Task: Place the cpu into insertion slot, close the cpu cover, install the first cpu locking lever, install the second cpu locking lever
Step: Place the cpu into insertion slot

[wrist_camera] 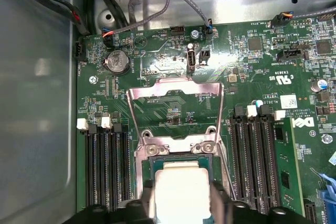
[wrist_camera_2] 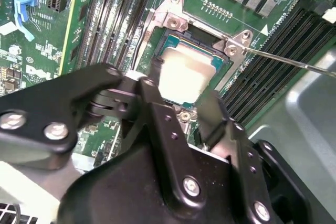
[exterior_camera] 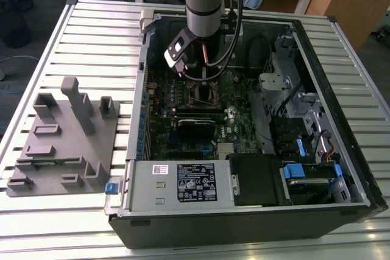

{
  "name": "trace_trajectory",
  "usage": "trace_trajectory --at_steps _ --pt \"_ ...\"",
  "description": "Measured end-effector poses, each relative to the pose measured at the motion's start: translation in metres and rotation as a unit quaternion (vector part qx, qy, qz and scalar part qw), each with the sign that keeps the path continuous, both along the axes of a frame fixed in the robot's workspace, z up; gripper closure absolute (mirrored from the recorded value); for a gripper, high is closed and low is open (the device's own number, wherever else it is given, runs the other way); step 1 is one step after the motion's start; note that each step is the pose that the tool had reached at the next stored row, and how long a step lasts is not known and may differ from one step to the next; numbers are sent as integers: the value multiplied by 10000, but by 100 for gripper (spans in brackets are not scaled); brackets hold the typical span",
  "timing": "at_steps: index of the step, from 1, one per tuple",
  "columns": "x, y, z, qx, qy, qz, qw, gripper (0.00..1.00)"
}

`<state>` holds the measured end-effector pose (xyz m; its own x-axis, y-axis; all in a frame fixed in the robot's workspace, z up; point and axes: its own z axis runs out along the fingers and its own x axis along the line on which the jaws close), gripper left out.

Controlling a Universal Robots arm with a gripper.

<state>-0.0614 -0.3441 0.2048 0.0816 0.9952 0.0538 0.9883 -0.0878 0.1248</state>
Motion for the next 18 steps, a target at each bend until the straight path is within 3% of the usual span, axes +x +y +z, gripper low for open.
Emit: trace_trajectory --at_steps 2,6,11,18 --pt "0 0 1 0 0 0 10000 53" --pt "0 0 3 0 0 0 10000 65" --pt "0 0 5 0 0 0 10000 89" --pt "1 0 8 0 8 1 10000 89"
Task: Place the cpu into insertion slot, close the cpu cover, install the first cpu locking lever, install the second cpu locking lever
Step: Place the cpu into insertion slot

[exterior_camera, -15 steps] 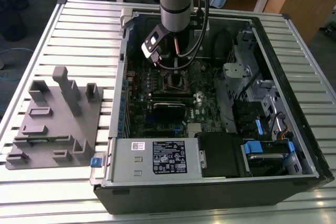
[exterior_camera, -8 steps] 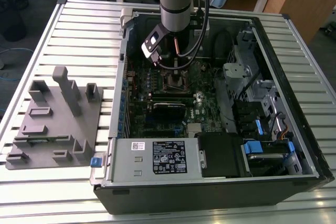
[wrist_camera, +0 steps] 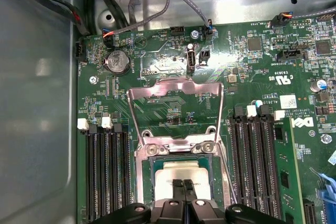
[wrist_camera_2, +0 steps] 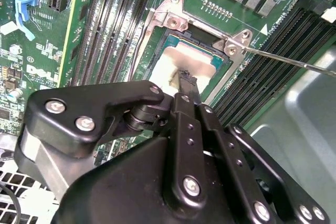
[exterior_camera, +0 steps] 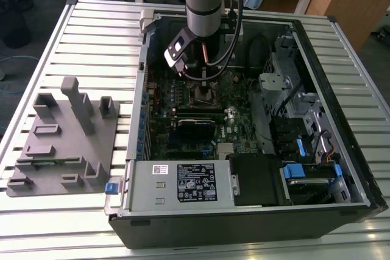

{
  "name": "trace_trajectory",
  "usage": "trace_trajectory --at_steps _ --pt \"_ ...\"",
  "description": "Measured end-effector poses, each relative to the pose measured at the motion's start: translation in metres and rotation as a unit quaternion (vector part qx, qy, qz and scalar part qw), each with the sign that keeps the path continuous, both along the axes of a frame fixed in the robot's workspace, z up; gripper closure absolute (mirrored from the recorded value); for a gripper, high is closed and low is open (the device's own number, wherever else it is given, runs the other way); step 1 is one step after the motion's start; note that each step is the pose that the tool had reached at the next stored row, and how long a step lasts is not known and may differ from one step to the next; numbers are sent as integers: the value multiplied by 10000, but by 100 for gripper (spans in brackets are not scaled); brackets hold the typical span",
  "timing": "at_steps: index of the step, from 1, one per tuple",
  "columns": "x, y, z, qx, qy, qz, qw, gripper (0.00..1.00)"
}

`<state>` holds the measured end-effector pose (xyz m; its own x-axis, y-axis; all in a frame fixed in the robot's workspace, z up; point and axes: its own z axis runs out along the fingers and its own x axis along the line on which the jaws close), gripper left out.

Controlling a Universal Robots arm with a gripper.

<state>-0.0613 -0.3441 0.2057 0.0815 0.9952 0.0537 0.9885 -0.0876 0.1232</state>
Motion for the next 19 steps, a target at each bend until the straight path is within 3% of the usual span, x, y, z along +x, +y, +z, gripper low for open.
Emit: trace_trajectory --at_steps 3,4,19 --pt "6 0 -2 0 147 -1 9999 89" --pt "6 0 -2 -1 159 -1 9999 89" --pt "19 18 -53 -18 189 -3 9998 89"
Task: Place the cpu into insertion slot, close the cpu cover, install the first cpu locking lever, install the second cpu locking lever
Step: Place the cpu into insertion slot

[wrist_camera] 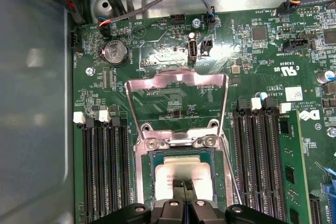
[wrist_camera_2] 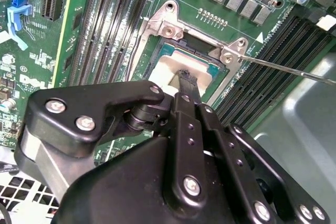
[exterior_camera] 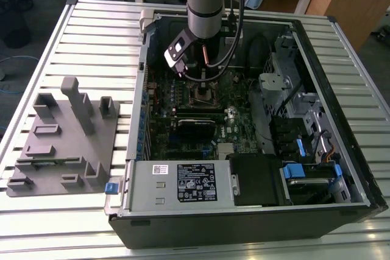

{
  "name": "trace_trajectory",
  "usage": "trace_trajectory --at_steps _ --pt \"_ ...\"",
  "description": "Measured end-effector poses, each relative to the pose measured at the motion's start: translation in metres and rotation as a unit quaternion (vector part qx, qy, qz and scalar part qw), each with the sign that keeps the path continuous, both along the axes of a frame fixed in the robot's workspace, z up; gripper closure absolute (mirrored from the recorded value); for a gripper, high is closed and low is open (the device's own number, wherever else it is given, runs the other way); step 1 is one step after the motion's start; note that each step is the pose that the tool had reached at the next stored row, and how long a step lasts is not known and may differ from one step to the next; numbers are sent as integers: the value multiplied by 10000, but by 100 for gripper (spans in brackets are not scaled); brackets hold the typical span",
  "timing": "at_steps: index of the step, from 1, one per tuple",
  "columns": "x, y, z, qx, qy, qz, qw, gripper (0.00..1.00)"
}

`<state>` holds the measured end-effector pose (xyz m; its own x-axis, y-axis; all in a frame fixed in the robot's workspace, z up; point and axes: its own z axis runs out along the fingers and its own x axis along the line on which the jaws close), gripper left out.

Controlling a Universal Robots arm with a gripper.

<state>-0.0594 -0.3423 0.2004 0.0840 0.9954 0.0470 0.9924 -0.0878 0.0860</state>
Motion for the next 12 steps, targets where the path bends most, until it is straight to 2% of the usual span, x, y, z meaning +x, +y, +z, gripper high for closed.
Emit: trace_trajectory --at_steps 12 --pt "-2 -3 -34 -4 3 0 10000 89"
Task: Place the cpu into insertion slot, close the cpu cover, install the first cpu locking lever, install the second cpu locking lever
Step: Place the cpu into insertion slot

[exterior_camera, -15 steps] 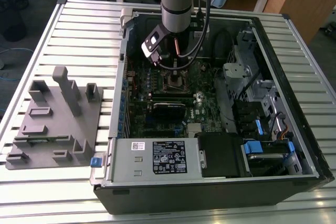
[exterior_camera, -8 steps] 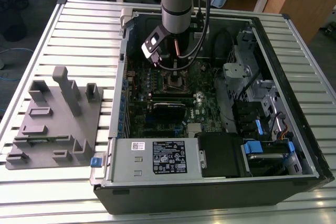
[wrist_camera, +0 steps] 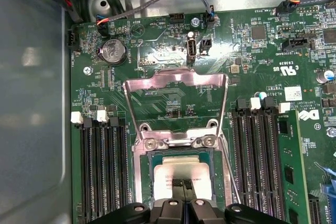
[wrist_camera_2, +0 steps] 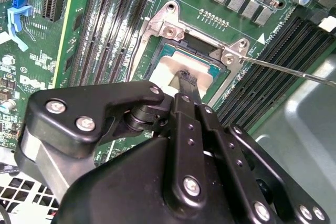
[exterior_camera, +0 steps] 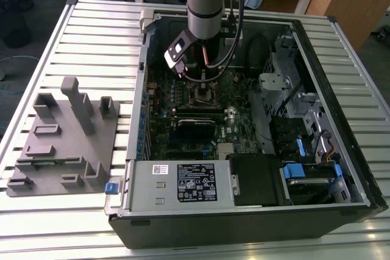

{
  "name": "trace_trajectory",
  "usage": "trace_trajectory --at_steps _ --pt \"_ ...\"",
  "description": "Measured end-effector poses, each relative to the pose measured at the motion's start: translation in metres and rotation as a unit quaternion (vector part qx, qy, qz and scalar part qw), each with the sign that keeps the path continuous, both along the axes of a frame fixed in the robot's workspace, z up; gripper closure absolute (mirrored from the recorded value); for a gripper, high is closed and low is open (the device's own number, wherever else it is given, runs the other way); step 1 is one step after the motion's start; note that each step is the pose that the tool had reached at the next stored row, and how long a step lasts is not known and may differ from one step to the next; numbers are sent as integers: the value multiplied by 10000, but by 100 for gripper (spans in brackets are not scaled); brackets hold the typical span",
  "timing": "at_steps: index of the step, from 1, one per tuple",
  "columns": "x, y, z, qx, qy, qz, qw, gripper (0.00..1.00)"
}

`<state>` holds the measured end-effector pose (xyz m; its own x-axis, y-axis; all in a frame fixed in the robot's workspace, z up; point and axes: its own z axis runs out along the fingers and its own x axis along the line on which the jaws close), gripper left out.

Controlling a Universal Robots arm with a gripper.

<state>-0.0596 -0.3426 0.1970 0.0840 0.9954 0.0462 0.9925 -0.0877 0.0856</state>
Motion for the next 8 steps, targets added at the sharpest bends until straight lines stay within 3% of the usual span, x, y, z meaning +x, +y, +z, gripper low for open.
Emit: trace_trajectory --at_steps 8 --pt "5 8 31 16 -9 0 10000 89"
